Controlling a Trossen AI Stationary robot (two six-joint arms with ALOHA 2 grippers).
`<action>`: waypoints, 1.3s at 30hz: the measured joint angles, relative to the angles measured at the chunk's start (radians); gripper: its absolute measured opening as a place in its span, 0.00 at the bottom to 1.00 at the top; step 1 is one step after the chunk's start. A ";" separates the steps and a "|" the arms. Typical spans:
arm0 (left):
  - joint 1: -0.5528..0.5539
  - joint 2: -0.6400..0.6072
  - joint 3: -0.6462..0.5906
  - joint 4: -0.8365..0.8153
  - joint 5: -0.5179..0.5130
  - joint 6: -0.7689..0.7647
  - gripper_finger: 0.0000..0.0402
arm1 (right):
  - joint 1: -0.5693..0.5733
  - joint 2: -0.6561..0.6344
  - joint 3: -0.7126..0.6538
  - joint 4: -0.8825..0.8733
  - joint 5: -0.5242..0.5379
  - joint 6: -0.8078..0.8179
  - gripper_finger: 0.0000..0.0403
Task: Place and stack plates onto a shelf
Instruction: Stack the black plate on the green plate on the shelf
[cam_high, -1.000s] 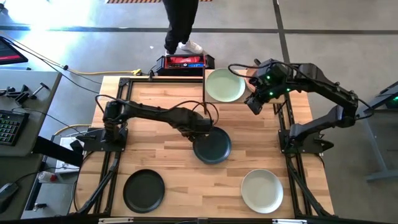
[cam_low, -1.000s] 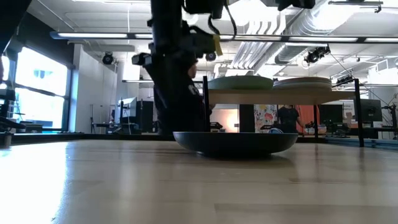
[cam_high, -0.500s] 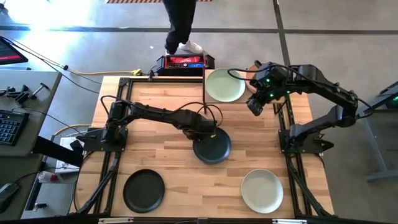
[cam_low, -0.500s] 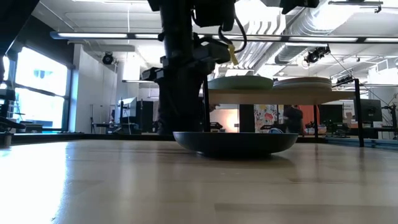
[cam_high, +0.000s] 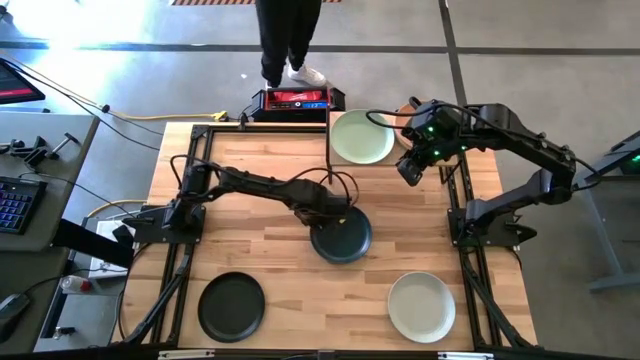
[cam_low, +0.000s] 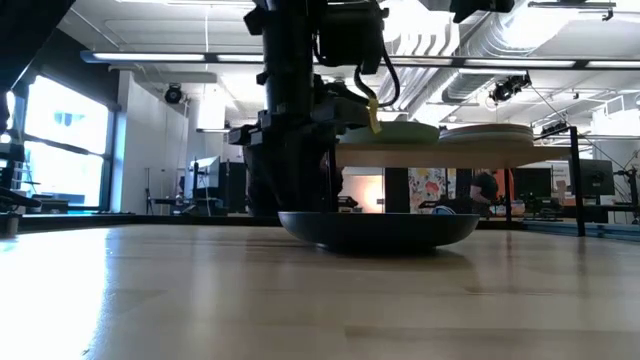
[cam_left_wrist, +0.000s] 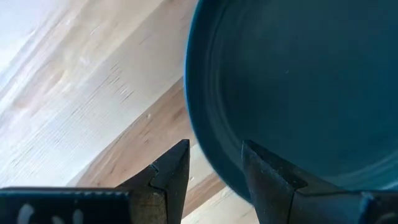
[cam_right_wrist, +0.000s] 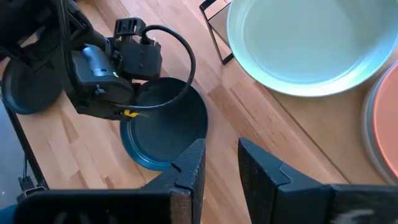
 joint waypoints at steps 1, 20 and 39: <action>0.000 0.003 0.001 0.005 0.000 0.000 0.34 | 0.000 0.000 0.000 0.000 0.000 0.000 0.19; 0.033 0.061 0.001 0.054 0.055 0.050 0.34 | 0.000 0.000 0.000 -0.002 -0.001 0.000 0.19; 0.032 0.067 0.000 0.051 0.056 0.087 0.20 | 0.000 0.000 0.000 0.000 -0.001 0.000 0.19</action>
